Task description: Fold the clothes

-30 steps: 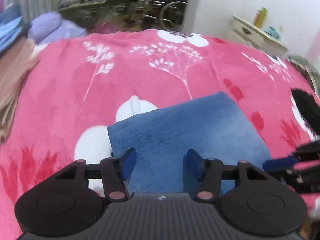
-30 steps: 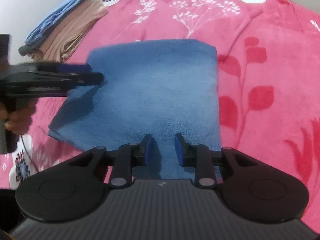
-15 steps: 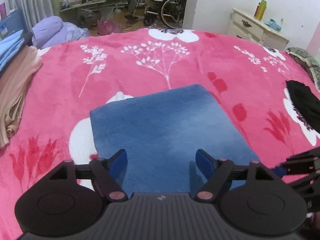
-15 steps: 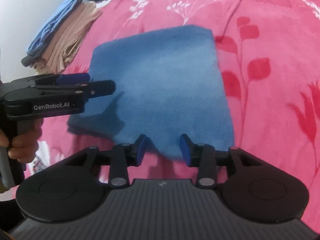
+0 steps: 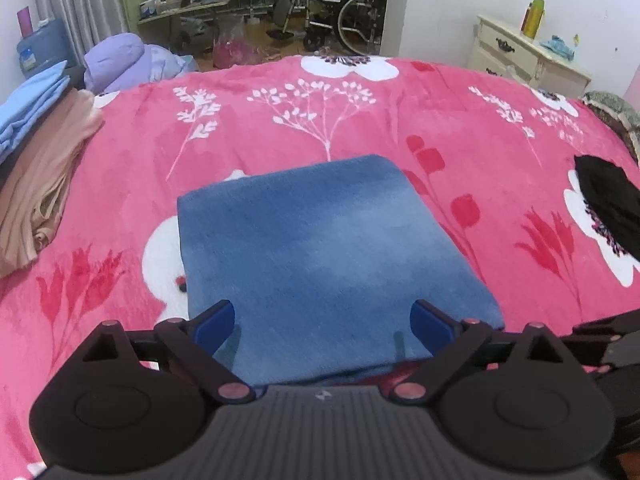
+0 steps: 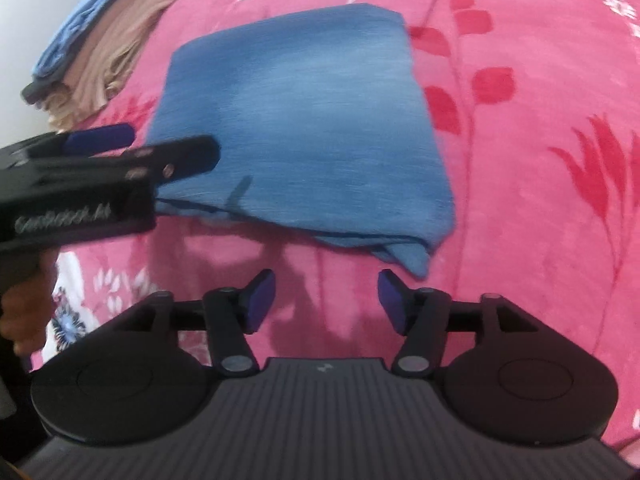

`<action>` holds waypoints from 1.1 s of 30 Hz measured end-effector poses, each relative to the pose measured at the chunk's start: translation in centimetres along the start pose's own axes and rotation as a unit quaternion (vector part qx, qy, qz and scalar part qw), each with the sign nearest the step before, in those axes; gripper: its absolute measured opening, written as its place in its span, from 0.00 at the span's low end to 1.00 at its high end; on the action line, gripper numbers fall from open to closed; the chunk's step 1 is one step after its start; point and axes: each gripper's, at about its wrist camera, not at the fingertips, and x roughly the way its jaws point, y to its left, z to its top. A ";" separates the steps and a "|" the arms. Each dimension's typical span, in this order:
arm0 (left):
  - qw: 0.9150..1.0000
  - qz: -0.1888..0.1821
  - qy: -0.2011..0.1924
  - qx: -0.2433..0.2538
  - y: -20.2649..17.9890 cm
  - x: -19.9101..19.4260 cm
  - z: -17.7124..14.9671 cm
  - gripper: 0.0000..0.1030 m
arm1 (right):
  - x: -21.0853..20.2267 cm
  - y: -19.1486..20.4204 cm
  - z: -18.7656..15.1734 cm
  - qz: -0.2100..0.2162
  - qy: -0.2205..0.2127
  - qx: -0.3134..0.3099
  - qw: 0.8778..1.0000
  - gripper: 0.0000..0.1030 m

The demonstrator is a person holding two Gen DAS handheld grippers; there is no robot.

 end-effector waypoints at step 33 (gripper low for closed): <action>0.995 0.064 0.055 -0.046 0.1 0.9 -2.5 0.93 | 0.6 0.7 -1.2 -0.063 -0.011 -0.014 0.998 0.73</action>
